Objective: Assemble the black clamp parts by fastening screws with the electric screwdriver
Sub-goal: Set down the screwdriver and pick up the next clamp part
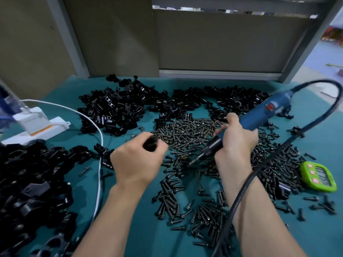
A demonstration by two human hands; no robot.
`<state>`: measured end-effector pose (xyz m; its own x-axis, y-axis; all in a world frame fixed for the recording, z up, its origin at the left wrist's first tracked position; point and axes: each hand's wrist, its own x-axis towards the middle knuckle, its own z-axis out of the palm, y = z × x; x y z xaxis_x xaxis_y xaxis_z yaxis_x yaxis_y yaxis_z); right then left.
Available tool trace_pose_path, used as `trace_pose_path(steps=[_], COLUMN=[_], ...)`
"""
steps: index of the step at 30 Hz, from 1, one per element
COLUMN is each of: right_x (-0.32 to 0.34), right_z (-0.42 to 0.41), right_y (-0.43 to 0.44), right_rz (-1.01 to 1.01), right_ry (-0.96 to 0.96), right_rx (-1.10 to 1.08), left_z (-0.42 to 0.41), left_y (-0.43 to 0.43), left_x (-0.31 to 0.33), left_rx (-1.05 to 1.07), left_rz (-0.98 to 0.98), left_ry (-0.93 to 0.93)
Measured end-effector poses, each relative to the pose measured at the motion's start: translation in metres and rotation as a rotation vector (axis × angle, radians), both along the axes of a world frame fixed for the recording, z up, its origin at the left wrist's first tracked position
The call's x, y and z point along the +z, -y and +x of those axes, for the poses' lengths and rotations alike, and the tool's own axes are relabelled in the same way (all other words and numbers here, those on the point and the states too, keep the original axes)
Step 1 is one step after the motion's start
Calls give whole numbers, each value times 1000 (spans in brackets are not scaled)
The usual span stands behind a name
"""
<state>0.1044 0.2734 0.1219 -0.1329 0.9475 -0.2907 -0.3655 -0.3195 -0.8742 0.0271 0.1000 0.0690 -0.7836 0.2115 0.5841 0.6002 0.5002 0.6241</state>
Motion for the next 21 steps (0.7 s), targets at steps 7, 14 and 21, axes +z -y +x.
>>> trace_pose_path(steps=[7,14,21], right_x=[12,-1,-1], right_z=[5,-7,0], right_y=[-14,-11,-1], right_rz=[467,831,1033], right_ry=[596,1550,1692], right_rx=[510,554,461], left_z=[4,1,-3], left_y=[-6,-3,-5], left_x=[15,24,19], left_rx=[-296,-549,-381], left_rz=[749,981,516], left_ry=[837,1172,798])
